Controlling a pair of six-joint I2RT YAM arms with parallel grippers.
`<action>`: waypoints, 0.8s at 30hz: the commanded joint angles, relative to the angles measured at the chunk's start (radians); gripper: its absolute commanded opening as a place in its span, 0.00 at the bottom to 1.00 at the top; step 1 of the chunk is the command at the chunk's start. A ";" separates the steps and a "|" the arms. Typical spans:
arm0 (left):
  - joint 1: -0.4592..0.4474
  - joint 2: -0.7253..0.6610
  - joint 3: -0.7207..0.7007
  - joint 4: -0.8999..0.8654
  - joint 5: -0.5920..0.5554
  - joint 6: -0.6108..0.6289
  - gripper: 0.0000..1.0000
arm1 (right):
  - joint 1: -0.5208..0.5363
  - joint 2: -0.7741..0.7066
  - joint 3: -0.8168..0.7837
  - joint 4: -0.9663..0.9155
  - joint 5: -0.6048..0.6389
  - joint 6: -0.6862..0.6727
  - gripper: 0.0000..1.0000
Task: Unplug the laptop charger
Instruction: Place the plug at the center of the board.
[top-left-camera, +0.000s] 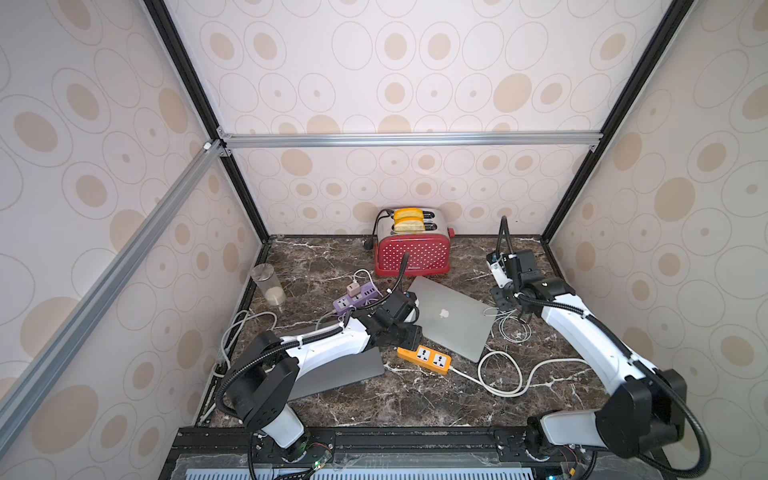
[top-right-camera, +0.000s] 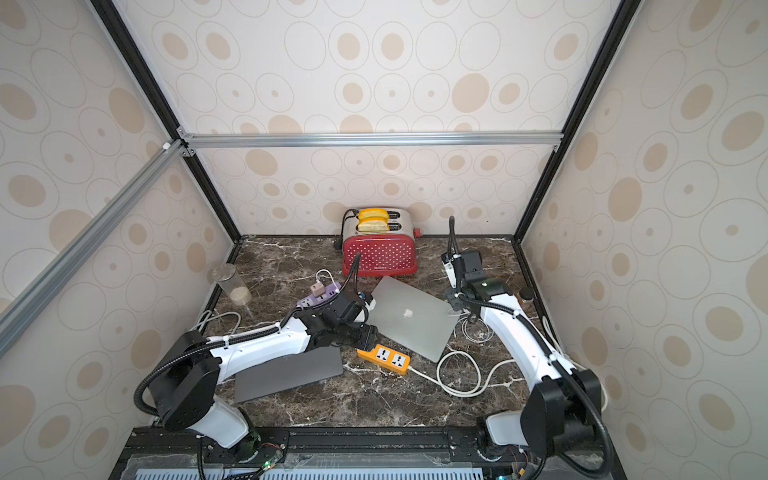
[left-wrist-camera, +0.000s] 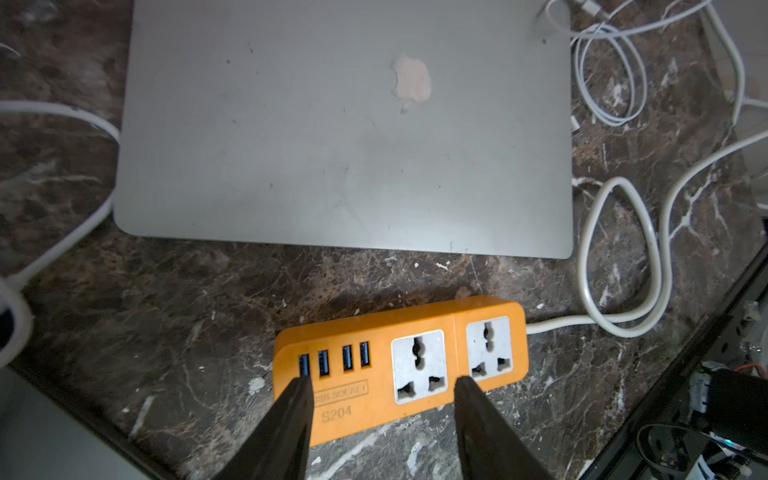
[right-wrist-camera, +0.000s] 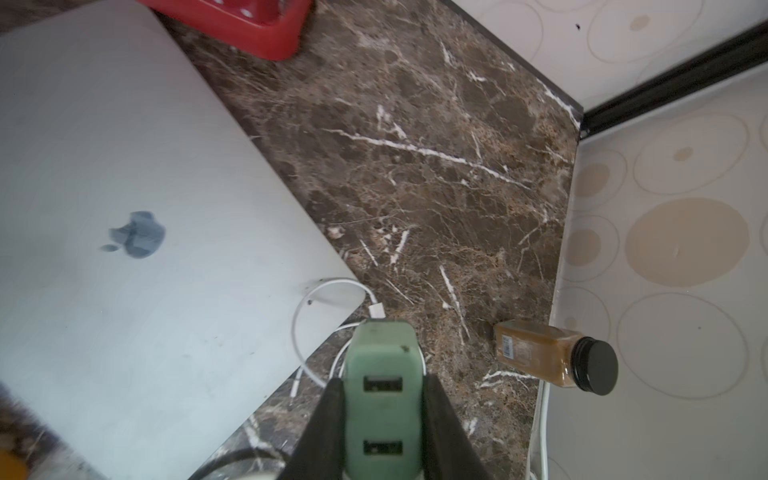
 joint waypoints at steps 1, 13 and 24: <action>0.036 -0.049 0.039 -0.053 -0.028 0.026 0.57 | -0.042 0.115 0.064 -0.018 0.046 -0.053 0.16; 0.157 -0.008 0.041 -0.070 0.011 0.059 0.58 | -0.141 0.425 0.229 0.022 0.188 -0.133 0.16; 0.192 0.052 0.084 -0.076 0.011 0.074 0.58 | -0.179 0.596 0.332 0.041 0.145 -0.141 0.17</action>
